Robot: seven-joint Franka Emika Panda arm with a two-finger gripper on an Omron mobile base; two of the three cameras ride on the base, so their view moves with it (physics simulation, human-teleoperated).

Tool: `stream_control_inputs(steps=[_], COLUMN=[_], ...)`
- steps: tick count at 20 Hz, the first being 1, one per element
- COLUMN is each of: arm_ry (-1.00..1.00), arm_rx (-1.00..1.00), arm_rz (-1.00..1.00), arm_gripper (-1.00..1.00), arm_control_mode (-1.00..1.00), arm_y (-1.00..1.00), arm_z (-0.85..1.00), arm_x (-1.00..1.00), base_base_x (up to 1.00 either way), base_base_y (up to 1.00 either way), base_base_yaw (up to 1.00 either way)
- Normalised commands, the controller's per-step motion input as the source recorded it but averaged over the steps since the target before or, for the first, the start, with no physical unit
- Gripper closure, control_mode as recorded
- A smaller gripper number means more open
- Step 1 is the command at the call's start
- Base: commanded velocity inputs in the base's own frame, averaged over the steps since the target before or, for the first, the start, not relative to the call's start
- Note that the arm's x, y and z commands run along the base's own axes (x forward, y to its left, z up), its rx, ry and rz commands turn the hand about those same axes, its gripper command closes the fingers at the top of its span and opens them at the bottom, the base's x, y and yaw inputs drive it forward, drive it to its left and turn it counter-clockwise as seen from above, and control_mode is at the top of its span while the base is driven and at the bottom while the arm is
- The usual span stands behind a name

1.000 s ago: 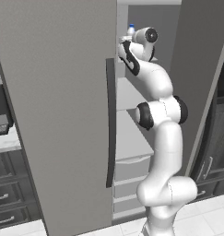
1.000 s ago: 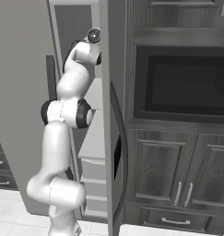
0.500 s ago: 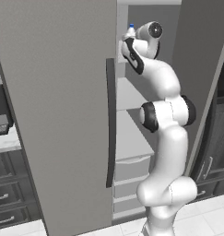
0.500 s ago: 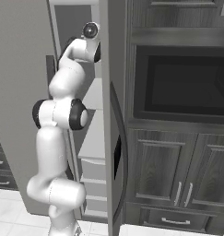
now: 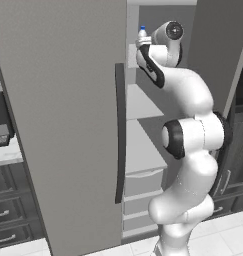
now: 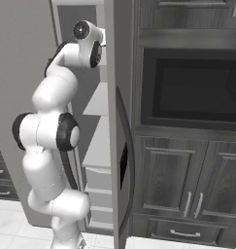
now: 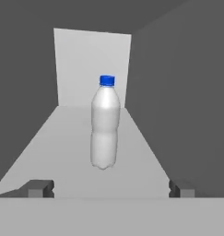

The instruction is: Take the bottled waters from the counter and place them in the freezer to freeze. Close the freezer door after placing the bottles.

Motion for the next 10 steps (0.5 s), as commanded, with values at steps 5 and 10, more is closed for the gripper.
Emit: stream_control_inputs(steps=[5, 10], arm_ry=[0.05, 0.00], arm_rx=[0.00, 0.00], arm_rz=[-0.04, -0.04], arm_gripper=[-1.00, -1.00], arm_control_mode=[-1.00, -1.00], arm_y=[0.17, 0.24], arm_z=[0.04, 0.00], arm_x=[-1.00, -0.98], base_base_x=[0.00, 0.00], base_base_y=[0.00, 0.00], base_base_yaw=[0.00, 0.00])
